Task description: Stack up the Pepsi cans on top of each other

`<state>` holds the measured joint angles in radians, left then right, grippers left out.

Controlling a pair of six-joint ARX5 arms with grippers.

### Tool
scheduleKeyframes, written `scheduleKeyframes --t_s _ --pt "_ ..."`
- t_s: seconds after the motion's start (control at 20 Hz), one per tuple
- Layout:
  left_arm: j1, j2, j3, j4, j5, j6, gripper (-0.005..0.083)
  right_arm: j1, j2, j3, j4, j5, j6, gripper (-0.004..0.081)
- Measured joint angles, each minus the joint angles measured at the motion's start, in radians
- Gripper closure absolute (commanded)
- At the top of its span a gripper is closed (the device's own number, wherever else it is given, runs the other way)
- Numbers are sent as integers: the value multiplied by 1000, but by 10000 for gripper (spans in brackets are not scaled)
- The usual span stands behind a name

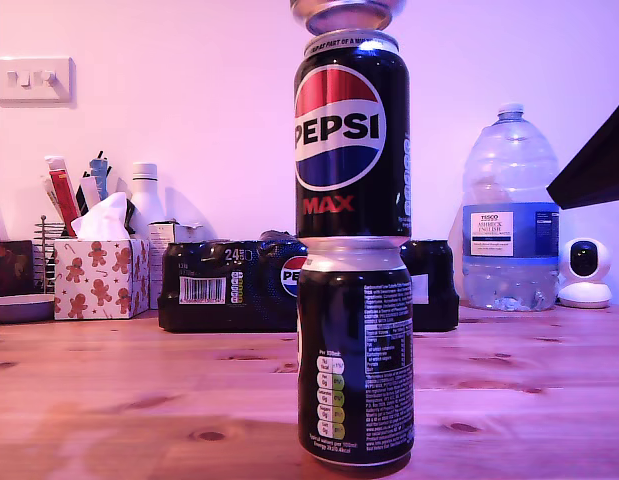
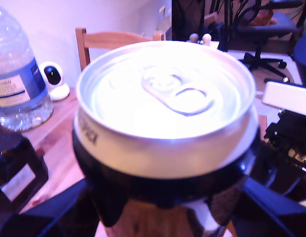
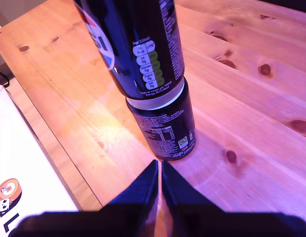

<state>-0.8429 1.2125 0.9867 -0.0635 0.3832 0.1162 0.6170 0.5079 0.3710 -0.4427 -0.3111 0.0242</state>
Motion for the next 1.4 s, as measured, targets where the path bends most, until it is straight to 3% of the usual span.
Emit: scheduleKeyframes --t_s 1.4 --pt "-12 1 -76 78 -16 -8 299 0 0 0 0 0 0 783"
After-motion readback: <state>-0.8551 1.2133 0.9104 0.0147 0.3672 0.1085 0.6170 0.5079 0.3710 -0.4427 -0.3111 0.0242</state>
